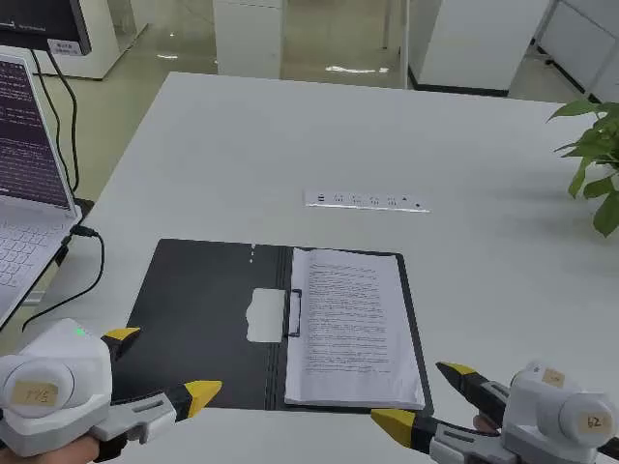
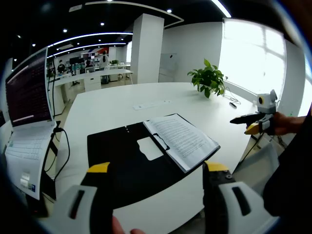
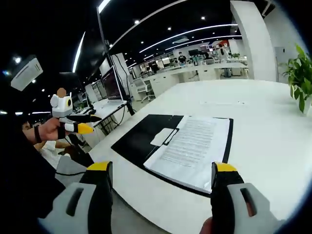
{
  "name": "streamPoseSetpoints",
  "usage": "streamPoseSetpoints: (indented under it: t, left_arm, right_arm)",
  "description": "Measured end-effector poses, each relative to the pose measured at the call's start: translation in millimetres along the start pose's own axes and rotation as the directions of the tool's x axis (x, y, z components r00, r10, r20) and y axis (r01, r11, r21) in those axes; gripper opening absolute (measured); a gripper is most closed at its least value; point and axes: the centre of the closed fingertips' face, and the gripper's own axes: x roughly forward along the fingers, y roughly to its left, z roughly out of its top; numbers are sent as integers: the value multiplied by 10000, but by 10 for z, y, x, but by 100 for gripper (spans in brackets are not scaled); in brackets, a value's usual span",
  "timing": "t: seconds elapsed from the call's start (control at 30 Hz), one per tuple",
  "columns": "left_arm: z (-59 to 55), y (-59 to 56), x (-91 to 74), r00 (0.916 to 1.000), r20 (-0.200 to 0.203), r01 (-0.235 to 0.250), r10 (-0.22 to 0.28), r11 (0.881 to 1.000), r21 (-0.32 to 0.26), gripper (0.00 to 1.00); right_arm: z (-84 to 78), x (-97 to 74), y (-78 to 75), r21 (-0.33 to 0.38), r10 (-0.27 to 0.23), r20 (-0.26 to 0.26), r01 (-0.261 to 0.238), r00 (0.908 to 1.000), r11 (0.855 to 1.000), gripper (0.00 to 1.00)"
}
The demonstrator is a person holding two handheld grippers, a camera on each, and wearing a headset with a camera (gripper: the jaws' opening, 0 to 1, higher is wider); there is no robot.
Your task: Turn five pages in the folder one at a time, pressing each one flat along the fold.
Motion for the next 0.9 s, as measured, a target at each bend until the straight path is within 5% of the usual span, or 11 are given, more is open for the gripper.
streamPoseSetpoints:
  t: [0.9]
  left_arm:
    - [33,-53,-98,9998,-109,-162,162,9999,-51,75]
  right_arm:
    - [20,-5,-5,111,154,-38,-153,9999,9998,82]
